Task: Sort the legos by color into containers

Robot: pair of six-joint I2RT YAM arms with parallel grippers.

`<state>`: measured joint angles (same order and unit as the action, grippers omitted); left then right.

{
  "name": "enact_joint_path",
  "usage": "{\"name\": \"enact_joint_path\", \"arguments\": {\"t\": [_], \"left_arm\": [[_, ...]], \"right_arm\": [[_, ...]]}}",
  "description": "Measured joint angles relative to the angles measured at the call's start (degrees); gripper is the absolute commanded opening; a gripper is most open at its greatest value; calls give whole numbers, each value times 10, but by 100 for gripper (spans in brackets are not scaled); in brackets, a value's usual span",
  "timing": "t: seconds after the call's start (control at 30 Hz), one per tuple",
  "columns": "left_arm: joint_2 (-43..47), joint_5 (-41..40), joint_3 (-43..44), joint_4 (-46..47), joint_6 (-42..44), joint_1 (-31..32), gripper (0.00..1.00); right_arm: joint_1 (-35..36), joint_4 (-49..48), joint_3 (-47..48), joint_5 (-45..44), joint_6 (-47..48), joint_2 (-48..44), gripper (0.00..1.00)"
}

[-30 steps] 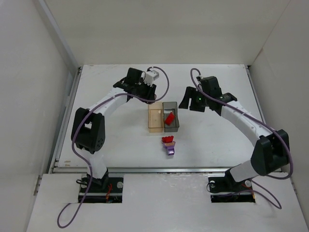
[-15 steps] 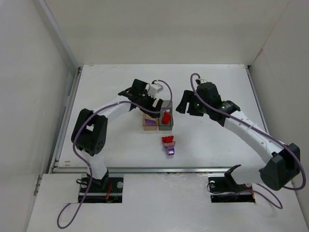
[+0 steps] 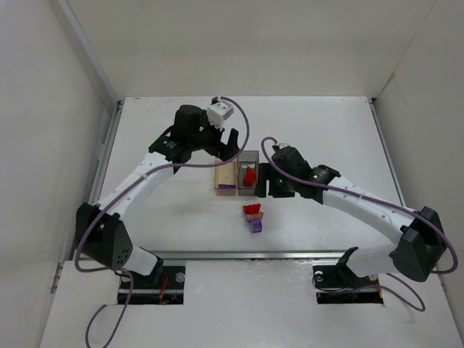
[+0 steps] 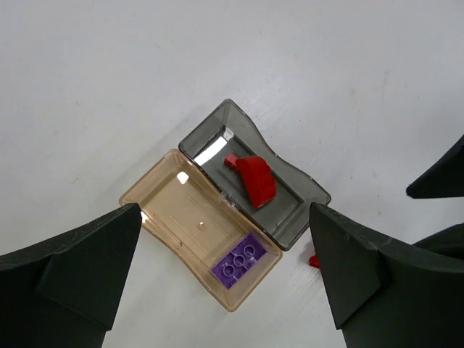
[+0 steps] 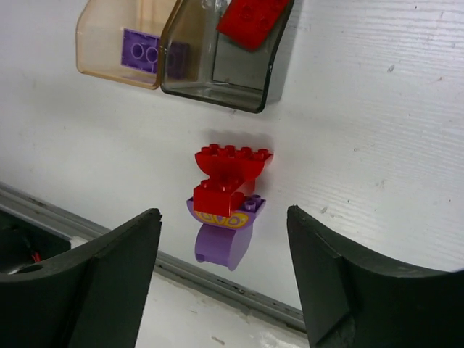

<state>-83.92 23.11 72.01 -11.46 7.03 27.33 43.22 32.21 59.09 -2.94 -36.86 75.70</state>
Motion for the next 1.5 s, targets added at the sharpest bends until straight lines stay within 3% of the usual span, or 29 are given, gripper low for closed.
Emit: {"name": "enact_joint_path", "arguments": {"t": [0.13, 0.33, 0.43, 0.6, 0.8, 1.07, 1.2, 1.3, 1.37, 1.43, 1.5], "left_arm": [[62, -47, -28, 4, -22, -1, 100], [171, -174, -108, -1, -100, -22, 100], [207, -196, -149, -4, -131, -52, 100], [225, -200, -190, -7, -155, -80, 100], [226, -185, -191, -10, -163, -95, 100], [226, -155, -191, -9, -147, -95, 99], [226, -141, -191, -10, -132, -96, 95], [226, -126, -191, -10, -114, -98, 95], [227, -115, -192, -8, -99, -98, 95], [232, -104, -201, 2, -85, -98, 95], [245, -93, -215, 10, -71, -98, 95]], "right_arm": [[9, 0, 0, -1, 12, 27, 65], [33, -8, 5, 14, 33, 90, 70], [48, -7, 34, 18, 38, 138, 70], [60, -4, 73, 17, 38, 194, 66], [62, 22, 74, 4, 24, 199, 64], [79, 24, 70, -3, 8, 197, 49], [82, 24, 70, -8, 6, 197, 35], [82, 25, 72, -14, 6, 198, 35], [82, 28, 75, -16, 8, 200, 51], [82, 32, 77, -19, 12, 205, 59], [82, 43, 77, -21, 14, 211, 59]]}}
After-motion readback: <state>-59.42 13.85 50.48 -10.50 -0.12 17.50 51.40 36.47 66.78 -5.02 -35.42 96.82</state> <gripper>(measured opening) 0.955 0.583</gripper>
